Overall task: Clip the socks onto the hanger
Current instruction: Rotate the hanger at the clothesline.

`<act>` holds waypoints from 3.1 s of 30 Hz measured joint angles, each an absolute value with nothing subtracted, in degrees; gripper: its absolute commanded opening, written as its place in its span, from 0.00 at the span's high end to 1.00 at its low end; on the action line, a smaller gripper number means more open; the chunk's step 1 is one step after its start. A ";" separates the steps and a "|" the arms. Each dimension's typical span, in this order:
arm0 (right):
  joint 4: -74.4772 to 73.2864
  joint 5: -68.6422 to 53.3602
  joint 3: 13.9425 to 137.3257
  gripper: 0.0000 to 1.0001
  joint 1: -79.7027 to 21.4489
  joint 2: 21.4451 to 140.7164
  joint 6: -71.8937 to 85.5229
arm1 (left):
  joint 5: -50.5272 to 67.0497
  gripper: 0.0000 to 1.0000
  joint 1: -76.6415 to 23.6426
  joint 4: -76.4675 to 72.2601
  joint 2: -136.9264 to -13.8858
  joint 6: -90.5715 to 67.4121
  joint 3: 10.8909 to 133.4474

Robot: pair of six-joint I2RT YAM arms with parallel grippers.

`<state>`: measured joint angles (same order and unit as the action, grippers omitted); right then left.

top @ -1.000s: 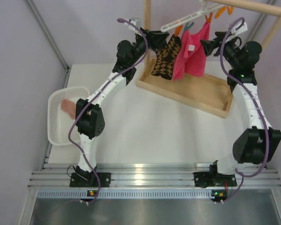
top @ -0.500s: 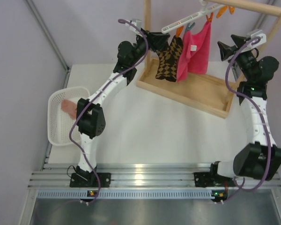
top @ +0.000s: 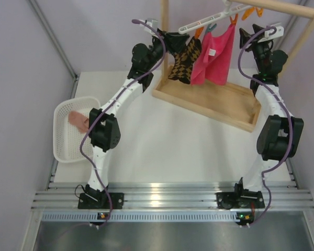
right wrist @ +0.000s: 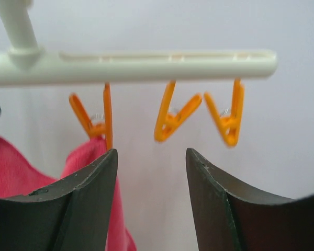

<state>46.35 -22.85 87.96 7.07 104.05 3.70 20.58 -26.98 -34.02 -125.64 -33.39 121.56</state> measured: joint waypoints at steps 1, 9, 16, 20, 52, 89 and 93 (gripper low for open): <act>47.77 -22.00 89.12 0.45 6.83 104.33 3.90 | 20.56 0.52 -26.98 -33.95 -125.67 -33.39 121.73; 52.99 -17.69 94.35 0.44 5.67 106.63 4.58 | 20.56 0.51 -26.98 -33.80 -126.15 -33.52 122.23; 53.58 -15.79 99.07 0.46 5.26 111.96 4.08 | 20.53 0.51 -26.92 -33.34 -126.17 -33.56 122.91; 53.43 -15.53 101.75 0.48 5.19 114.43 4.01 | 20.53 0.51 -26.92 -33.32 -126.17 -33.61 122.91; 51.29 -14.68 95.18 1.00 4.27 107.98 2.02 | 19.35 0.32 -26.61 -34.65 -120.14 -34.74 115.52; 45.50 -15.70 93.89 1.00 2.42 105.06 -0.47 | 25.50 0.78 -25.87 -28.47 -101.80 -30.70 100.79; 45.41 -15.75 93.89 1.00 2.42 105.06 -0.51 | 26.81 0.82 -25.89 -28.91 -104.44 -34.57 105.27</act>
<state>45.41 -15.75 93.89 2.42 105.06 -0.51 26.81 -25.89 -28.91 -104.44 -34.57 105.27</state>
